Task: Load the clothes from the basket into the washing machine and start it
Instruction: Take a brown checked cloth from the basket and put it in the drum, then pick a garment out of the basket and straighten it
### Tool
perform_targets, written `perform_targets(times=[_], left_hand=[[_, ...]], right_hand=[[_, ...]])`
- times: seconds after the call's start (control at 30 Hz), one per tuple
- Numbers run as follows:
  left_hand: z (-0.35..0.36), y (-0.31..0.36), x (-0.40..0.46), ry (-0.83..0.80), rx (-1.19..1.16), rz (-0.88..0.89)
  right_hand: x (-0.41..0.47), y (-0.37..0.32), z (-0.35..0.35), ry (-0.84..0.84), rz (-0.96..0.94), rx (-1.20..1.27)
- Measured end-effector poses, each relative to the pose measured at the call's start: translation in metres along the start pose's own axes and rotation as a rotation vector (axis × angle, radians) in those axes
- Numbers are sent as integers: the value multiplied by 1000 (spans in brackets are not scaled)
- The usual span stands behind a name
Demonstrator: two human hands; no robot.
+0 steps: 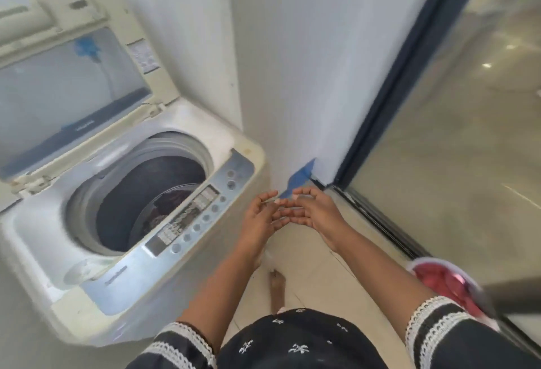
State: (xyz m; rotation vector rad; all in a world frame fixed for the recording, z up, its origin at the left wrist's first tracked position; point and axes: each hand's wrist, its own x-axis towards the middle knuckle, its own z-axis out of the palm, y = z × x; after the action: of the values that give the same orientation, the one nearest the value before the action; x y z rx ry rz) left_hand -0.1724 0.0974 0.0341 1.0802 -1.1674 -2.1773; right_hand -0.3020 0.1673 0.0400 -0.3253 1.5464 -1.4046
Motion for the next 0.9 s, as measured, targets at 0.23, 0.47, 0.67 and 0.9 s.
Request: perform_targets(times=[0.23,0.47,0.67,0.9], left_hand=[[88,-66,-26,-277,248,-186],[162,-126,-47,-380,401,-317],[227,-189,-52,-413,527,-406],[311,-270,-56,-389,689,-589]], right_hand=[[-81,47,-126,378,39,172],[-148,107,-229,603,186,200],[-201,148,-320,656,364,130],[-236,193,-427,614,544,42]])
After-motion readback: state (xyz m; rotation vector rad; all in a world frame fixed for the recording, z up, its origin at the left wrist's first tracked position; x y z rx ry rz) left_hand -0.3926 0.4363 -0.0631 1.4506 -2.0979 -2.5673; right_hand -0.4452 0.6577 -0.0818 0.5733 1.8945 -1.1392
